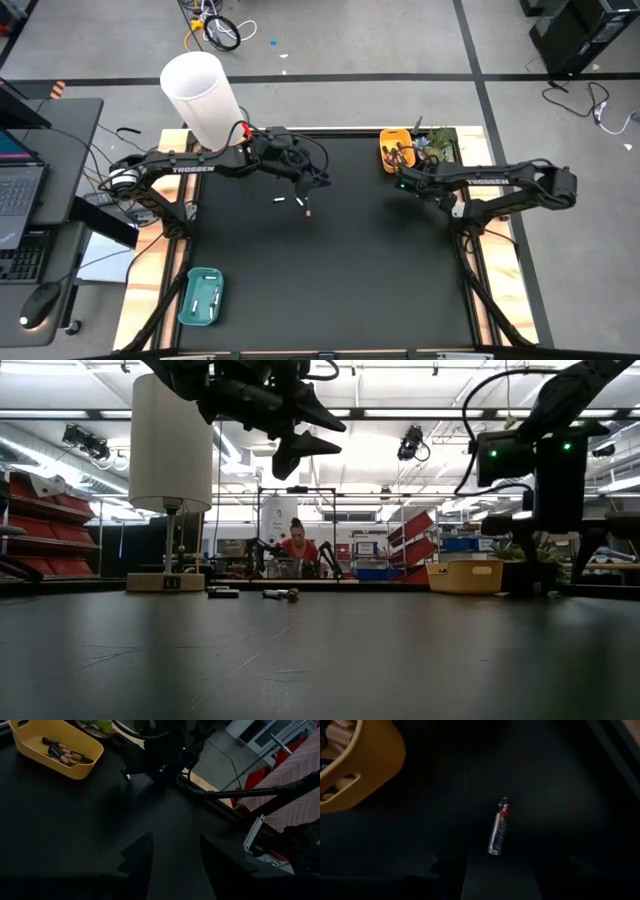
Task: Sort batteries
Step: Put the silver battery into the blue bin
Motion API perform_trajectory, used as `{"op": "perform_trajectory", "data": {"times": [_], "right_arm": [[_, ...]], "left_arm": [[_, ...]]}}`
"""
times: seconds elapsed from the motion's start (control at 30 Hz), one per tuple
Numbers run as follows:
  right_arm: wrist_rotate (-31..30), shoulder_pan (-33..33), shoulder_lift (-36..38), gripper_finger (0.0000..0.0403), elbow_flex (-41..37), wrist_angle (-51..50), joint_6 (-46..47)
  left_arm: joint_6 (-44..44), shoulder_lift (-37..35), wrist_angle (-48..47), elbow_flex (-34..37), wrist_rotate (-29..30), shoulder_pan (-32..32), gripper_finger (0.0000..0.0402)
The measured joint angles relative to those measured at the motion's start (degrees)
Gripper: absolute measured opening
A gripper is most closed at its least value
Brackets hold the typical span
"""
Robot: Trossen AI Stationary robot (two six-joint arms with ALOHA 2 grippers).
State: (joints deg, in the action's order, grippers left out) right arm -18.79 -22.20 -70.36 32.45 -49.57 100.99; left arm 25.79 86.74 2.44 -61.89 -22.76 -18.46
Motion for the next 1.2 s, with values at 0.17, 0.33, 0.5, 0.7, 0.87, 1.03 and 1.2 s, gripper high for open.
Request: {"op": "perform_trajectory", "data": {"times": [0.17, 0.33, 0.5, 0.7, 0.87, 1.03, 1.2], "right_arm": [[1.0, -2.1, -3.5, 0.0189, 0.0, 2.8, -2.3], [1.9, -3.2, -7.3, 0.0178, 0.0, 5.3, -2.9], [2.1, -3.3, -9.5, 0.0146, 0.3, 5.5, -4.2], [2.2, -3.3, -9.7, 0.0064, 0.2, 4.2, -7.1], [2.8, -3.3, -9.7, 0.0011, 0.2, 4.1, -10.1], [4.0, -3.4, -9.4, 0.0019, 0.2, 4.5, -13.7], [6.4, -2.0, -7.1, 0.0001, 1.6, 6.6, -18.7]], "left_arm": [[0.0, 0.0, -1.1, 0.0, 0.0, 0.0, 0.0177], [0.0, 0.0, -1.1, 0.0, 0.0, 0.0, 0.0177], [0.0, 0.0, -1.4, 0.0, 0.0, 0.0, 0.0177], [0.0, 0.0, -4.2, 0.0, 0.0, 0.0, 0.0177], [0.0, 0.0, -5.2, 0.0, 0.0, 0.0, 0.0177], [0.0, 0.0, -5.2, 0.0, 0.0, 0.0, 0.0177], [0.2, 0.0, -5.1, 0.0, 0.0, 0.0, 0.0177]]}}
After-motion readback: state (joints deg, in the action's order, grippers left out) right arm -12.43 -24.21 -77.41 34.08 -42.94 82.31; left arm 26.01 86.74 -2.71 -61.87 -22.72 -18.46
